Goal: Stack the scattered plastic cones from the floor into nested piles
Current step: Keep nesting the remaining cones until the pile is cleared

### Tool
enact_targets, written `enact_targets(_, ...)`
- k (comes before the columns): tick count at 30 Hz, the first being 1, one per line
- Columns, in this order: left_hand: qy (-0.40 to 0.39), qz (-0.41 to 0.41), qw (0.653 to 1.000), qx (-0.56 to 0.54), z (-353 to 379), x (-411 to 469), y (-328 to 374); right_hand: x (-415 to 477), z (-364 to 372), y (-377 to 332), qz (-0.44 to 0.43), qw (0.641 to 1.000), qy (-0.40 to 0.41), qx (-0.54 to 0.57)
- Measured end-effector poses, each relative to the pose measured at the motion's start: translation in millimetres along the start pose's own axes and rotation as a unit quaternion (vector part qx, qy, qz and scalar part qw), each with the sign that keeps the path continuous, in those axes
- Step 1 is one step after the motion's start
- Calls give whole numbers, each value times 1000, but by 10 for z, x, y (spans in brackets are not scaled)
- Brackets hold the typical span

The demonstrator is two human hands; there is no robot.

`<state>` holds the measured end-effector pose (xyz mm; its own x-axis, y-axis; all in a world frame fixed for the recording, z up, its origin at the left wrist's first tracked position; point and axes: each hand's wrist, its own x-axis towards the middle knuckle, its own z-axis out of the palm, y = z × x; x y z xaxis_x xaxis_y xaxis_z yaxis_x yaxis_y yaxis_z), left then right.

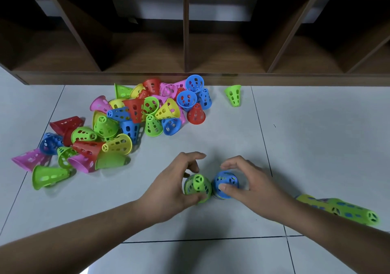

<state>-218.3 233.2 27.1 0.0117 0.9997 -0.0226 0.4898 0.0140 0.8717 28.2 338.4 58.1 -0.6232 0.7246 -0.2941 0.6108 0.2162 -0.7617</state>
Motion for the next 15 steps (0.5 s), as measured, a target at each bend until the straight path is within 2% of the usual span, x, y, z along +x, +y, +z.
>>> enact_targets(6,39,3,999,-7,-239,213,-99,432,-206,74,-5,999,50,-3)
enact_targets(9,80,16,996,35,-447,414,-235,890,-335,231,-13,996,89,-25)
enact_targets(11,103,20,992,70,-593,541,-347,1193,-445,307,-19,992,108,-62)
enact_targets(15,138,39,976,164,-895,736,-584,1750,-714,366,-10,977,97,-191)
